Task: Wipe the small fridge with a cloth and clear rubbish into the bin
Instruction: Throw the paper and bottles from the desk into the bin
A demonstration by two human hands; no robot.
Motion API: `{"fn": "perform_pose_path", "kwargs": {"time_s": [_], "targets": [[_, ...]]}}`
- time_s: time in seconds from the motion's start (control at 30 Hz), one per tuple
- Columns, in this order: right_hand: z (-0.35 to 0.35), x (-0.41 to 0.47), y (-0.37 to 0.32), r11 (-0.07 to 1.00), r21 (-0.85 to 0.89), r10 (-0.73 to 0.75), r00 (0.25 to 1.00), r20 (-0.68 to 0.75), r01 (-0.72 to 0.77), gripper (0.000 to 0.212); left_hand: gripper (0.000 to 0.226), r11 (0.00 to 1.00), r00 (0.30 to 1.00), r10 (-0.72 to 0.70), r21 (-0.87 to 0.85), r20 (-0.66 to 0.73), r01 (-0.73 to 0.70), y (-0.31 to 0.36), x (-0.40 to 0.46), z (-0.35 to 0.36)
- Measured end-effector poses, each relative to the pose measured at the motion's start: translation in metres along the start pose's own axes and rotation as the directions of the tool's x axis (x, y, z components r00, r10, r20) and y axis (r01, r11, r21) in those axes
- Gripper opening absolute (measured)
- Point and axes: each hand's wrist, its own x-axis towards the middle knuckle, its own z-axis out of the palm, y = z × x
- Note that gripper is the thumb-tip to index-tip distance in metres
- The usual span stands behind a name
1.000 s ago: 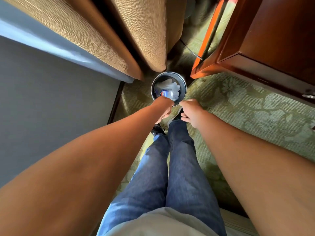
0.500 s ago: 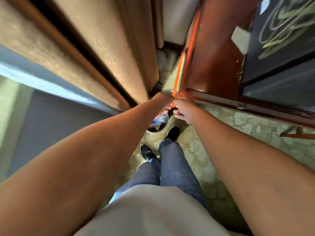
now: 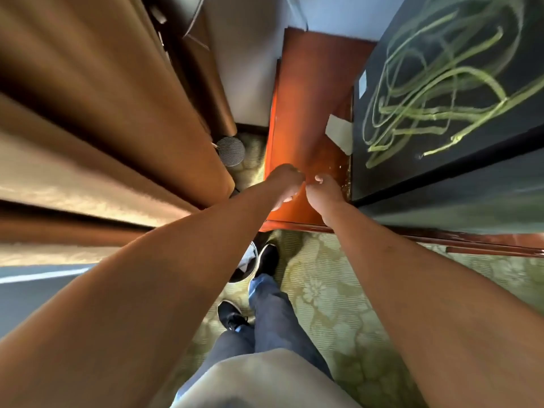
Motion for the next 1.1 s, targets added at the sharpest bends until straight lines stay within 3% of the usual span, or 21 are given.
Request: {"fn": "perform_pose_path", "kwargs": {"time_s": [0.13, 0.23, 0.4, 0.47, 0.53, 0.7, 0.87, 0.93, 1.1], "targets": [[0.005, 0.045, -0.006, 0.986, -0.165, -0.011, 0.999, -0.043, 0.004, 0.06, 0.01, 0.999, 0.998, 0.035, 0.018, -0.055, -0.034, 0.015, 0.043, 0.003], [0.006, 0.074, -0.012, 0.964, -0.264, -0.007, 0.996, -0.087, -0.016, 0.069, 0.034, 0.993, 0.99, 0.117, 0.032, -0.074, -0.115, 0.035, 0.068, 0.004], [0.0, 0.114, -0.023, 0.872, -0.487, -0.122, 0.983, -0.141, 0.038, 0.071, 0.022, 0.981, 0.976, 0.186, 0.083, -0.116, -0.177, 0.058, 0.101, 0.006], [-0.003, 0.127, -0.024, 0.833, -0.552, -0.176, 0.962, -0.208, 0.033, 0.069, 0.031, 0.98, 0.974, 0.183, 0.102, -0.134, -0.17, 0.057, 0.116, 0.009], [-0.005, 0.138, -0.026, 0.83, -0.558, -0.173, 0.951, -0.257, 0.0, 0.07, 0.034, 0.982, 0.975, 0.175, 0.093, -0.136, -0.163, 0.057, 0.128, 0.006], [0.002, 0.149, -0.039, 0.822, -0.57, -0.144, 0.97, -0.197, 0.006, 0.074, 0.042, 0.98, 0.968, 0.187, 0.1, -0.17, -0.172, 0.055, 0.144, -0.004], [0.032, 0.144, -0.048, 0.779, -0.596, -0.316, 0.943, -0.107, 0.193, 0.058, 0.041, 0.961, 0.887, 0.227, 0.24, -0.402, -0.137, 0.048, 0.158, -0.021], [0.042, 0.135, -0.05, 0.768, -0.59, -0.367, 0.926, -0.089, 0.248, 0.058, 0.038, 0.971, 0.862, 0.18, 0.228, -0.474, -0.078, 0.046, 0.158, -0.027], [0.058, 0.112, -0.042, 0.712, -0.612, -0.471, 0.88, -0.053, 0.344, 0.056, 0.059, 0.993, 0.91, 0.067, 0.113, -0.409, -0.023, 0.024, 0.155, -0.039]]}}
